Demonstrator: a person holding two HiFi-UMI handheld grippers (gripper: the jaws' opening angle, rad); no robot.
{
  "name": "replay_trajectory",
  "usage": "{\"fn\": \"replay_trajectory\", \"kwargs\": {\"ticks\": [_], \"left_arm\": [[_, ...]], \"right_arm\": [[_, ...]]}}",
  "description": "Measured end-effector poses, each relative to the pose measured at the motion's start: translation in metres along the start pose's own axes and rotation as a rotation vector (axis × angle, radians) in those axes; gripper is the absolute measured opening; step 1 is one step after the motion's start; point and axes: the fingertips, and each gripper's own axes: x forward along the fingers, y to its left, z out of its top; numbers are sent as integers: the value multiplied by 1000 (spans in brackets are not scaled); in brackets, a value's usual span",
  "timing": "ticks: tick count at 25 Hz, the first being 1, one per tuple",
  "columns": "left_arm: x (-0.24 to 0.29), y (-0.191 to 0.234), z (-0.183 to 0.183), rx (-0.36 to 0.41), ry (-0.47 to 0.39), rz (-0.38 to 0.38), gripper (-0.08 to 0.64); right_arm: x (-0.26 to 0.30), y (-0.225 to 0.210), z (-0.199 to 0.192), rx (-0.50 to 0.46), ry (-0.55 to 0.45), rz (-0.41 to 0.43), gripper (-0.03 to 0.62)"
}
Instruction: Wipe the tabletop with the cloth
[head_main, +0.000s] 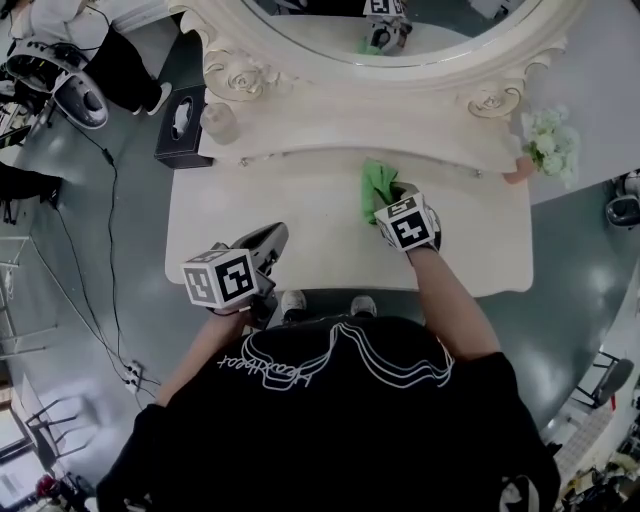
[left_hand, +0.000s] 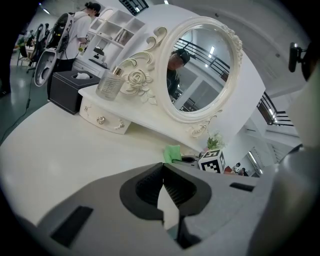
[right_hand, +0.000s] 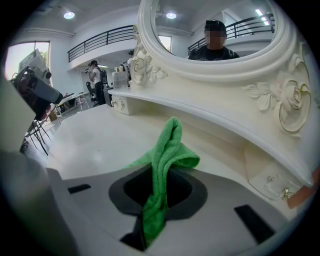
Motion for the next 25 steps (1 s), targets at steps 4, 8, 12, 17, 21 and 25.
{"fn": "replay_trajectory", "kwargs": {"ticks": [4, 8, 12, 17, 21, 25], "left_arm": [[6, -9, -1, -5, 2, -8, 3], [11, -19, -2, -7, -1, -12, 3], [15, -26, -6, -8, 0, -16, 5], [17, -31, -5, -7, -10, -12, 3], [20, -39, -6, -5, -18, -16, 5], [24, -46, -6, -6, -30, -18, 5]], "right_arm": [[-8, -12, -9, 9, -1, -12, 54], [-13, -22, -18, 12, 5, -18, 54], [-17, -30, -22, 8, -1, -23, 54], [-22, -39, -28, 16, -2, -27, 54], [-27, -48, -36, 17, 2, -37, 54], [-32, -57, -42, 19, 3, -41, 54]]}}
